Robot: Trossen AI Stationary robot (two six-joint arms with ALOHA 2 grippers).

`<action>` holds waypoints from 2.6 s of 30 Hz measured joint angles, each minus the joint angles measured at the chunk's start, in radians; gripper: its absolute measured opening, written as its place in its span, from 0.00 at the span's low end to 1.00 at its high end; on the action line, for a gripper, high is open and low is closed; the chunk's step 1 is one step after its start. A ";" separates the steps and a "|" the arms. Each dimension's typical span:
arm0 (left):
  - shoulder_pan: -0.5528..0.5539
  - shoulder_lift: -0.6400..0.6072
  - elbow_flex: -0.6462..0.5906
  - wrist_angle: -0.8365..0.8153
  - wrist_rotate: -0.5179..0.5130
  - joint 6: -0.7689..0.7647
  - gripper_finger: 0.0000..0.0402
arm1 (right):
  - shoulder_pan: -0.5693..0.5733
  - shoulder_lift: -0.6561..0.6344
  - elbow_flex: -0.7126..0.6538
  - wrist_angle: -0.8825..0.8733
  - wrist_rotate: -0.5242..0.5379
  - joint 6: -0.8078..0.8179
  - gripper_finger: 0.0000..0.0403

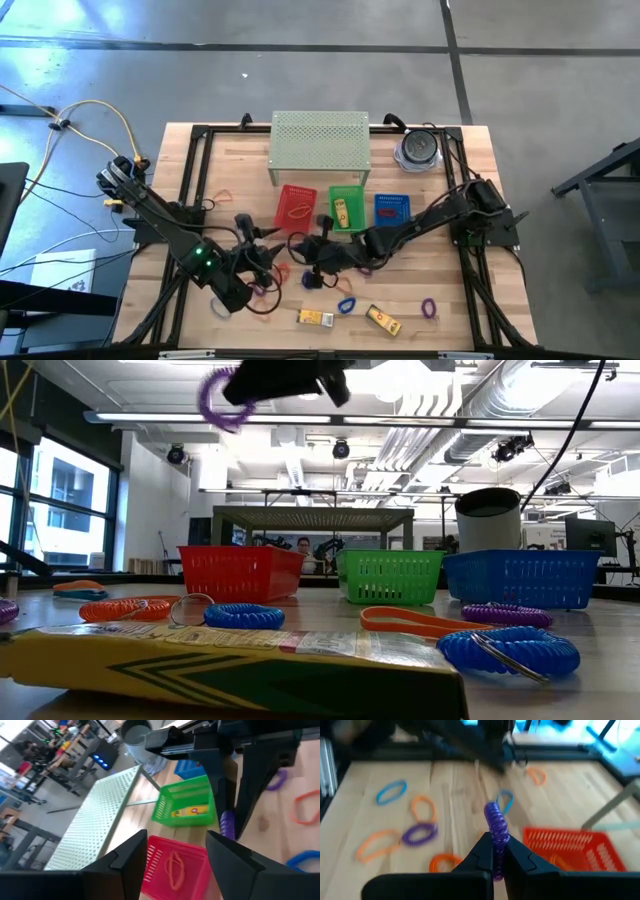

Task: Pick & Place Office Desk Supplies
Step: Put the purple spring keychain into the blue bin

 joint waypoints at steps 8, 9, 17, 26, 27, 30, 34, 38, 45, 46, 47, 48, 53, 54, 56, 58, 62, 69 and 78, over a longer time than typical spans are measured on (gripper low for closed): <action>-0.023 0.000 0.000 0.002 0.051 -0.004 0.48 | 0.067 -0.055 0.000 -0.317 0.073 0.212 0.01; -0.024 0.000 0.000 0.005 0.079 -0.005 0.48 | 0.077 -0.063 0.000 -0.361 0.092 0.248 0.01; -0.019 -0.005 0.000 0.018 0.261 -0.008 0.48 | 0.170 -0.176 0.001 -0.709 0.162 0.550 0.01; -0.005 -0.005 0.000 0.017 0.488 -0.030 0.48 | 0.205 -0.243 0.000 -1.217 0.162 0.958 0.01; -0.004 -0.005 0.000 0.018 0.518 -0.030 0.48 | 0.205 -0.245 0.000 -1.273 0.154 1.000 0.01; 0.003 -0.005 0.000 0.018 0.596 -0.031 0.48 | 0.205 -0.246 0.000 -1.410 0.129 1.092 0.01; 0.008 -0.005 0.000 0.013 0.658 -0.031 0.48 | 0.211 -0.295 -0.031 -1.413 0.120 1.070 0.01; 0.008 -0.005 0.000 -0.001 0.689 -0.024 0.48 | 0.211 -0.396 -0.123 -1.420 0.132 1.099 0.01; 0.016 -0.005 0.000 -0.037 0.689 -0.023 0.48 | 0.167 -0.642 -0.378 -1.249 0.135 1.146 0.01; 0.021 -0.005 0.000 -0.045 0.689 -0.023 0.48 | 0.157 -0.665 -0.413 -1.190 0.134 1.128 0.01; 0.026 -0.005 0.000 -0.056 0.691 -0.022 0.48 | 0.147 -0.683 -0.445 -1.137 0.132 1.104 0.01; 0.032 -0.005 0.000 -0.065 0.693 -0.023 0.48 | 0.132 -0.702 -0.476 -1.088 0.127 1.071 0.01; 0.078 -0.005 0.000 -0.102 0.725 -0.003 0.48 | 0.022 -0.721 -0.565 -0.926 0.065 0.919 0.01; 0.093 -0.005 0.000 -0.106 0.745 0.006 0.48 | -0.002 -0.720 -0.574 -0.907 0.050 0.890 0.01; 0.120 -0.005 0.000 -0.110 0.786 0.030 0.48 | -0.052 -0.710 -0.579 -0.869 0.019 0.834 0.01; 0.149 -0.005 0.000 -0.114 0.827 0.053 0.48 | -0.097 -0.705 -0.579 -0.844 -0.009 0.788 0.01; 0.196 -0.005 0.000 -0.124 0.872 0.078 0.48 | -0.164 -0.707 -0.579 -0.826 -0.040 0.731 0.01; 0.227 -0.005 0.000 -0.147 0.928 0.110 0.48 | -0.236 -0.695 -0.579 -0.831 -0.081 0.675 0.01; 0.226 -0.008 -0.001 -0.232 0.959 0.109 0.48 | -0.256 -0.692 -0.579 -0.808 -0.091 0.625 0.01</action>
